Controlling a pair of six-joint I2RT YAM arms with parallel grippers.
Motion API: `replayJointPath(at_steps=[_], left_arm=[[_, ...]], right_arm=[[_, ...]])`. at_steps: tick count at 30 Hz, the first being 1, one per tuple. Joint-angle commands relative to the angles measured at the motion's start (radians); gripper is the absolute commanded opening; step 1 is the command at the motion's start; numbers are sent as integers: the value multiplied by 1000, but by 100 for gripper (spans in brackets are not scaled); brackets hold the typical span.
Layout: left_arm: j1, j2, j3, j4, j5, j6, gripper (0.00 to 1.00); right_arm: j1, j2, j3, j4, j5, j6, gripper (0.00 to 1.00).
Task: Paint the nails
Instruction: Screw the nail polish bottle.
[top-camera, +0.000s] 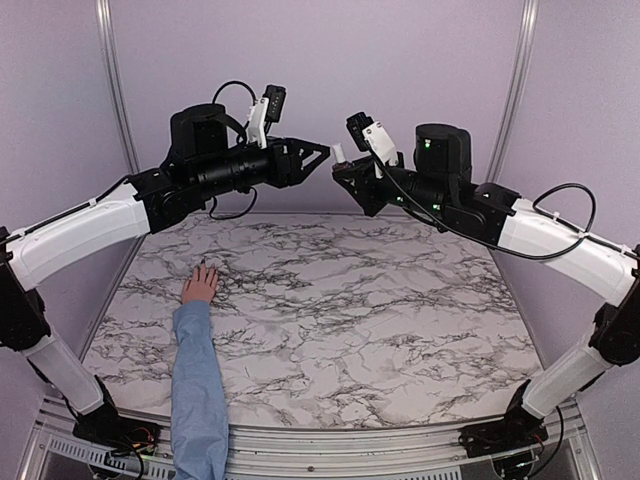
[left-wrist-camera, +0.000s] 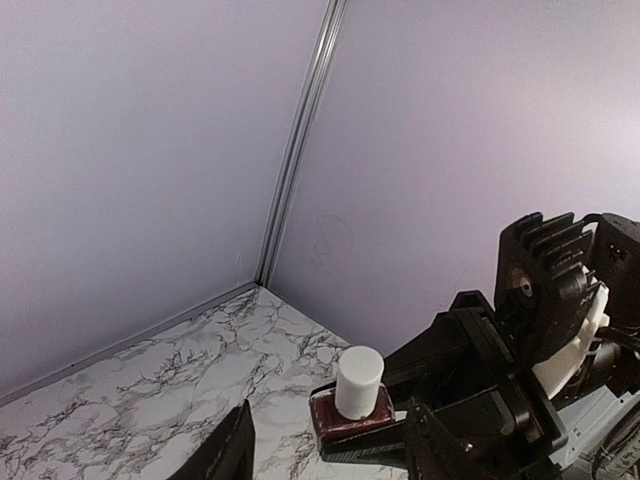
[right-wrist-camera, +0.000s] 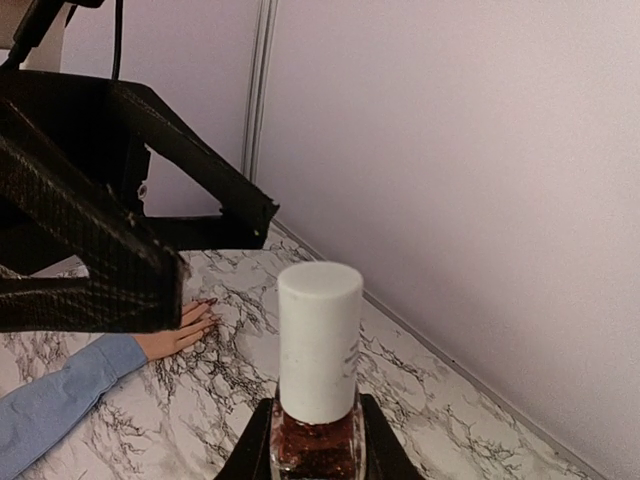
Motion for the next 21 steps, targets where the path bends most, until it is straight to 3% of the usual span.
replayJointPath(at_steps=[1, 15, 21], left_arm=[[-10, 34, 66, 2, -20, -35, 51], [-31, 102, 119, -16, -28, -63, 39], [-31, 105, 119, -12, 0, -59, 12]], right_arm=[[15, 11, 14, 3, 30, -3, 0], [26, 19, 22, -13, 42, -11, 0], [26, 22, 31, -13, 26, -21, 0]])
